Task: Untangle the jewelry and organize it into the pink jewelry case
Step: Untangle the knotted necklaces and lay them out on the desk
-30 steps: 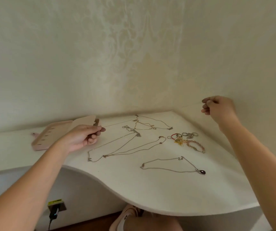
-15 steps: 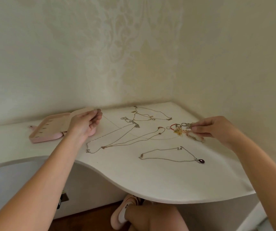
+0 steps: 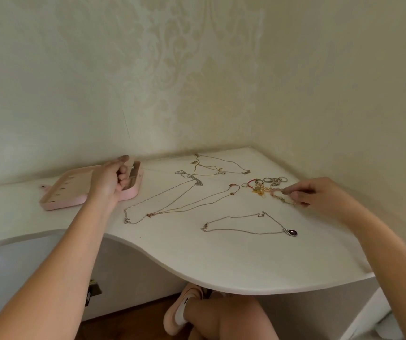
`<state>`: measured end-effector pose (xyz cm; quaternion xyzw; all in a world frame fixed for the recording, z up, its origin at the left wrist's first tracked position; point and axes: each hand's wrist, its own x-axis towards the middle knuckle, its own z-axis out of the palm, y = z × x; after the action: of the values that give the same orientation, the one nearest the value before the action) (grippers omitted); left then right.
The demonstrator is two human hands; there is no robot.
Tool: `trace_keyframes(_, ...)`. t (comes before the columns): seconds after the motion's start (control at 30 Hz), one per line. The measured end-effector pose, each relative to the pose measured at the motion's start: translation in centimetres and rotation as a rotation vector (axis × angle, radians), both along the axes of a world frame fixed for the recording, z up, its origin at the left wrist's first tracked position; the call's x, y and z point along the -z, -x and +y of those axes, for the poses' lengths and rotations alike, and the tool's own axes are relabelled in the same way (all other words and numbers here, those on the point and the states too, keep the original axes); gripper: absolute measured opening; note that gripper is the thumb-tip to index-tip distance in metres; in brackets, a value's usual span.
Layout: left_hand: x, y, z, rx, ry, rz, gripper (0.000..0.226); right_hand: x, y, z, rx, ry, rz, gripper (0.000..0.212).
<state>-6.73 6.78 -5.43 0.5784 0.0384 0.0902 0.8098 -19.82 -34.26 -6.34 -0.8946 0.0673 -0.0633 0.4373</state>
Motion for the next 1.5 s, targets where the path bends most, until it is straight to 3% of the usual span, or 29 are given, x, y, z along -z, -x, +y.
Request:
trace_keyframes(0.07, -0.3, 0.4, 0.4, 0.056, -0.309, -0.069, 0.026, -0.5, 0.5, 0.1, 0.030, 0.200, -0.040, 0.022)
trace_keyframes(0.17, -0.8, 1.6, 0.9, 0.271, -0.654, -0.080, 0.022, -1.5, 1.4, -0.2, 0.044, 0.110, -0.121, 0.018)
trace_keyframes(0.27, -1.2, 2.4, 1.3, 0.376, -0.752, 0.019, 0.018, -2.1, 2.4, -1.0, 0.068, -0.143, -0.196, 0.009)
trace_keyframes(0.37, -1.4, 2.9, 1.8, 0.357, -0.848, 0.042, 0.012, -2.4, 2.6, -1.2, 0.088, -0.254, -0.242, 0.006)
trace_keyframes(0.57, -1.8, 4.3, 1.6, 0.299, -0.668, -0.032, 0.015, -2.1, 1.7, -0.8, 0.182, -0.240, -0.301, 0.007)
trace_keyframes(0.8, -0.5, 4.3, 1.8, 0.394, -0.978, -0.125, 0.024, -1.9, 1.8, -0.6, 0.219, -0.096, -0.334, 0.010)
trace_keyframes(0.93, -0.2, 4.7, 1.7, 0.402, -0.768, -0.117, 0.031, -1.9, 2.3, -0.8, 0.219, -0.106, -0.316, 0.010)
trace_keyframes(1.03, 0.0, 5.1, 2.0, 0.424, -0.427, -0.124, 0.007, -1.9, 2.4, -0.9, 0.221, -0.104, -0.305, 0.010)
trace_keyframes(1.13, 0.0, 4.8, 2.4, 0.398, -0.210, -0.140, 0.042, -1.7, 2.3, -0.9, 0.207, -0.116, -0.299, 0.010)
trace_keyframes(1.2, -0.1, 4.5, 2.5, 0.354, -0.124, -0.129, 0.035, -1.5, 2.2, -0.8, 0.187, -0.153, -0.283, 0.010)
trace_keyframes(1.27, -0.4, 4.6, 1.9, 0.304, -0.065, -0.089, 0.009, -1.3, 2.2, -0.9, 0.164, -0.214, -0.275, 0.014)
trace_keyframes(1.37, -0.3, 3.9, 1.2, 0.267, 0.060, -0.055, 0.030, -1.1, 2.3, -1.0, 0.131, -0.314, -0.252, 0.017)
trace_keyframes(1.5, -0.6, 3.9, -0.1, 0.289, 0.212, 0.017, 0.024, -1.2, 2.6, -0.4, 0.104, -0.472, -0.213, 0.012)
